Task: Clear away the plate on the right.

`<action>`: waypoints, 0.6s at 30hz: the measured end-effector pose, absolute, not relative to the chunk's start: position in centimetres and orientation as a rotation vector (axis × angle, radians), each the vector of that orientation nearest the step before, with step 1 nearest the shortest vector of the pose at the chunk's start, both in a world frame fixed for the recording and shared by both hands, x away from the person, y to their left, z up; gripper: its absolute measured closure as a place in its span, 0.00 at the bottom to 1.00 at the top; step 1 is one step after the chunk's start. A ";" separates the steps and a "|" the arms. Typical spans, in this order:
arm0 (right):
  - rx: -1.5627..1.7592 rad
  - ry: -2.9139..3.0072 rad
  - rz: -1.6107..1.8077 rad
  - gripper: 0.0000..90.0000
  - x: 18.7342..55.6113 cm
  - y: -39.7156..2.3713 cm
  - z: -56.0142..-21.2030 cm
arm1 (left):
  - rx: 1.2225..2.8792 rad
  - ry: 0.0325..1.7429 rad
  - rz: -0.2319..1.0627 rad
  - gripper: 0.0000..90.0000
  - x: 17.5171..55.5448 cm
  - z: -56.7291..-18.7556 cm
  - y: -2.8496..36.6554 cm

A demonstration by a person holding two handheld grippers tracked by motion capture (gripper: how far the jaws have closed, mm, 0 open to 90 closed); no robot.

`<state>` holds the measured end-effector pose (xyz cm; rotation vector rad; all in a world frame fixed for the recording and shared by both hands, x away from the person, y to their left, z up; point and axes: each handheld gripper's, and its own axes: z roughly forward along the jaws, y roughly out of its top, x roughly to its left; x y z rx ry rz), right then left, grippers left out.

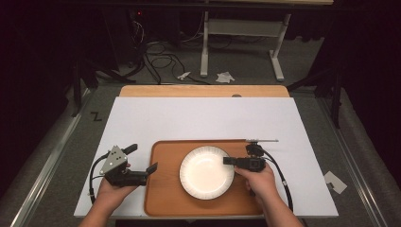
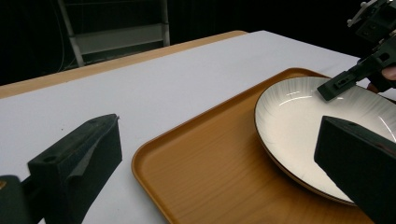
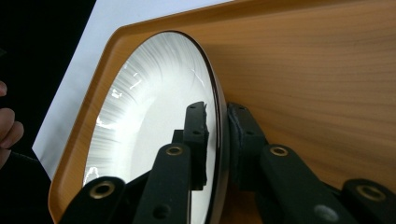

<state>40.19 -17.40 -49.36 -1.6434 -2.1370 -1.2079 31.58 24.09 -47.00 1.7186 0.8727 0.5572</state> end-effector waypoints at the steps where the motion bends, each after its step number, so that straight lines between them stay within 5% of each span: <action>1: -1.641 -2.142 -1.205 0.88 40.2 -17.4 -49.4 | 1.718 0.873 0.557 0.02 31.6 -47.0 24.1; 18: -1.643 -2.189 -1.150 0.77 40.3 -17.5 -49.9 | 1.730 0.864 0.556 0.02 31.6 -47.0 24.0</action>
